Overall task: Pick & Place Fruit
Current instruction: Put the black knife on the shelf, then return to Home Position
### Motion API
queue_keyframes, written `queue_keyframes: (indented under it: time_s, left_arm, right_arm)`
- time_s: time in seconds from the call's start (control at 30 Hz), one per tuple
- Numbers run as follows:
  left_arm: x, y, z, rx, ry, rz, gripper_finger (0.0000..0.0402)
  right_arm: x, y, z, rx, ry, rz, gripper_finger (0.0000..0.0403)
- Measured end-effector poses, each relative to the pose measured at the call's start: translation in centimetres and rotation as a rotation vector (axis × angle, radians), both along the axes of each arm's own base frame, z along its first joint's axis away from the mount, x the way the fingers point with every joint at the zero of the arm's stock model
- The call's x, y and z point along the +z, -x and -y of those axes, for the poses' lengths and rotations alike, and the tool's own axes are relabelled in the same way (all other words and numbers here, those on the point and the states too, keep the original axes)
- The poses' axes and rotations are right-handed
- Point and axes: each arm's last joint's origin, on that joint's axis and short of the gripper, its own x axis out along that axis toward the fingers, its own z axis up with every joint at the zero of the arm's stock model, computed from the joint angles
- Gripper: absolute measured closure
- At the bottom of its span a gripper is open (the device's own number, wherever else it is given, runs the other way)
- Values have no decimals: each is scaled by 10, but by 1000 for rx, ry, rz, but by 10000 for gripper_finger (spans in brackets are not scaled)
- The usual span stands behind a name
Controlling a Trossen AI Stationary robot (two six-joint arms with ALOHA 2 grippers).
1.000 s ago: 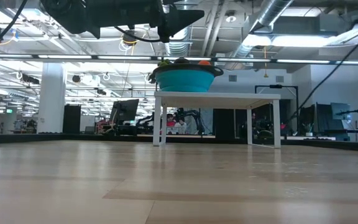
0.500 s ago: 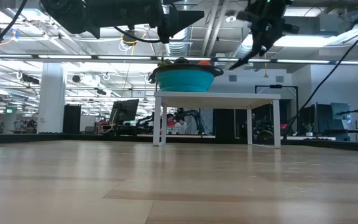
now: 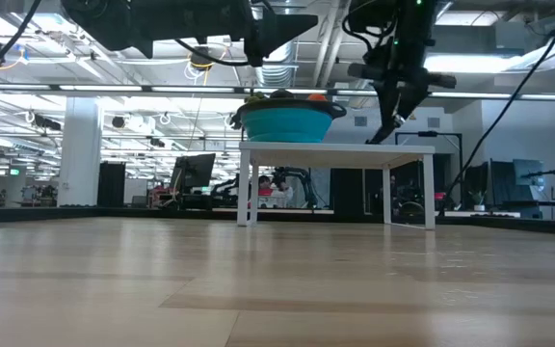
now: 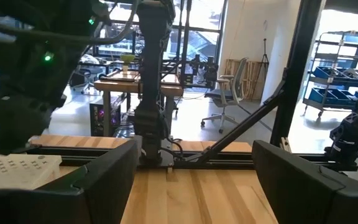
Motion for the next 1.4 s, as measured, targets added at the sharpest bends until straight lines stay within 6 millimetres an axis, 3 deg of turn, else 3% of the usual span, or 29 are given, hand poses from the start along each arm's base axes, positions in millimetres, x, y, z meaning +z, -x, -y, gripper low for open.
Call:
queue_keyframes:
  time_s: [0.2,0.47,0.7,1.0,1.2,1.4]
  left_arm:
    - [0,0,0,-2,0,-2,94]
    - [0,0,0,-2,0,-3,94]
    - [0,0,2,-9,0,-3,94]
    - [-1,0,4,-17,-1,-5,94]
    - [-1,0,4,-13,0,-5,94]
    - [-1,0,4,-12,0,-5,94]
  right_arm:
    - [-10,-9,0,0,7,105,326]
    - [-13,-12,1,-62,14,136,293]
    - [-32,-27,2,-68,18,89,315]
    - [-30,-26,2,-69,26,86,322]
    - [-27,-22,1,-44,27,59,305]
    - [-22,-22,-2,28,49,57,238]
